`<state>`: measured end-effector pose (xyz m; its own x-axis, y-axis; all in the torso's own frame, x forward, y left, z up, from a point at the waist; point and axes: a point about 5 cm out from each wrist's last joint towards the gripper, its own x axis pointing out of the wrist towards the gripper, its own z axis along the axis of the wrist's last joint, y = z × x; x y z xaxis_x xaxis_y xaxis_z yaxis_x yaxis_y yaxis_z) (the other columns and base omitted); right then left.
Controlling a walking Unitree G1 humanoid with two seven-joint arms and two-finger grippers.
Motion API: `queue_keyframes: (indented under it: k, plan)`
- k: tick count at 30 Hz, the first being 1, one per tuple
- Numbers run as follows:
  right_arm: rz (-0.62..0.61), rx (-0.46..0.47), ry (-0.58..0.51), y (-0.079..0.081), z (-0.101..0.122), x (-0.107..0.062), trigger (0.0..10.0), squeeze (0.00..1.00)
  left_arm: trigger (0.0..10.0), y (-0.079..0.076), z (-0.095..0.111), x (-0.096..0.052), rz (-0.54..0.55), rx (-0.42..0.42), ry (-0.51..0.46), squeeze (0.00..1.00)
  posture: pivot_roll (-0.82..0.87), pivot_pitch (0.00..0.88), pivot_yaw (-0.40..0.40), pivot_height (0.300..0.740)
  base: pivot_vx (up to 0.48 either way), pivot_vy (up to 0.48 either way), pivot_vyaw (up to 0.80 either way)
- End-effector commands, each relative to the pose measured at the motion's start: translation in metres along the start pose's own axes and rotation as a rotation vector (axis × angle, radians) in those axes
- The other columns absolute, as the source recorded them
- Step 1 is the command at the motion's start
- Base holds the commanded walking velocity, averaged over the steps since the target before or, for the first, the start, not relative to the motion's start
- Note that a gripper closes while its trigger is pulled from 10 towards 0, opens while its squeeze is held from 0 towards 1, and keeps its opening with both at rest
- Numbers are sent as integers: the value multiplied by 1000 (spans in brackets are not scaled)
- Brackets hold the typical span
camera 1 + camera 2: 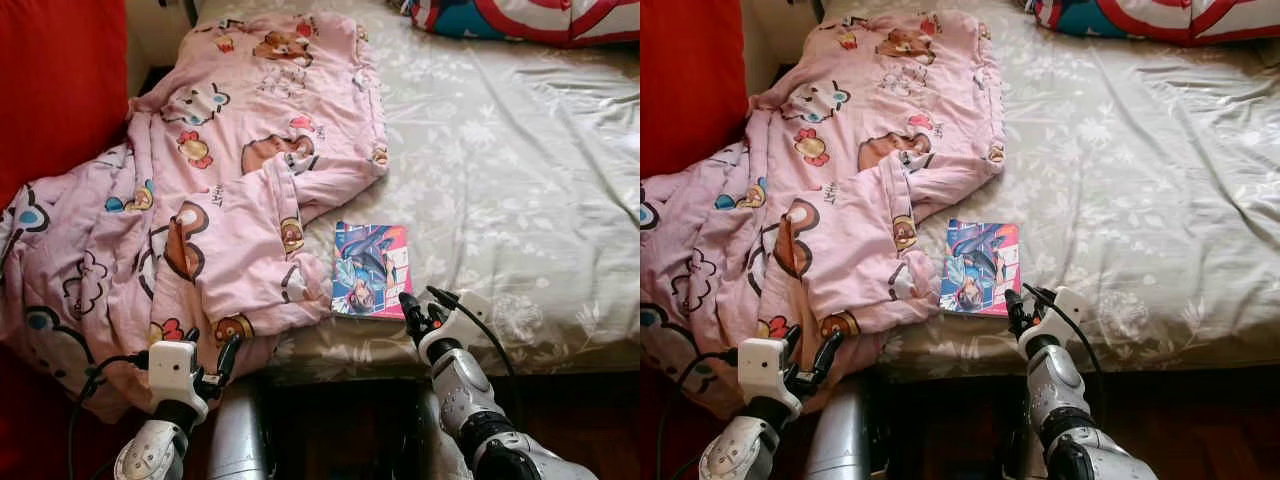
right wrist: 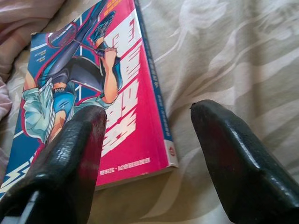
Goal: Clean up the room
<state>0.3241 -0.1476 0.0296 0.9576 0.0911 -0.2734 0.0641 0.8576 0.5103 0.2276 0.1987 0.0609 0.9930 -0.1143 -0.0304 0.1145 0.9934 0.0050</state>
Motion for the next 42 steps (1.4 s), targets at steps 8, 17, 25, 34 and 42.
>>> queue_keyframes:
  k: [8, 17, 25, 34, 42]
  plan:
    - [21, 70, 44, 3, -9, -1, 10000, 0, 10000, 4, -3, -15, 11, 15, 46, 0, 238, 265, 44, 554, 0, 0, 0]
    - [31, 181, 68, 4, -17, -3, 10000, 0, 10000, 6, -2, -25, 19, 22, 62, 0, 255, 290, 49, 554, 0, 0, 0]
    - [64, 295, 60, 6, -19, -3, 10000, 0, 10000, 5, -1, -30, 22, 22, 74, 0, 267, 304, 53, 554, 0, 0, 0]
    - [149, 379, 79, 22, -20, 0, 10000, 0, 10000, 5, 0, -32, 24, 22, 80, 0, 276, 308, 52, 554, 0, 0, 0]
    - [165, 396, 98, 28, -23, 1, 10000, 0, 10000, 4, 1, -32, 28, 20, 83, 0, 276, 310, 49, 554, 0, 0, 0]
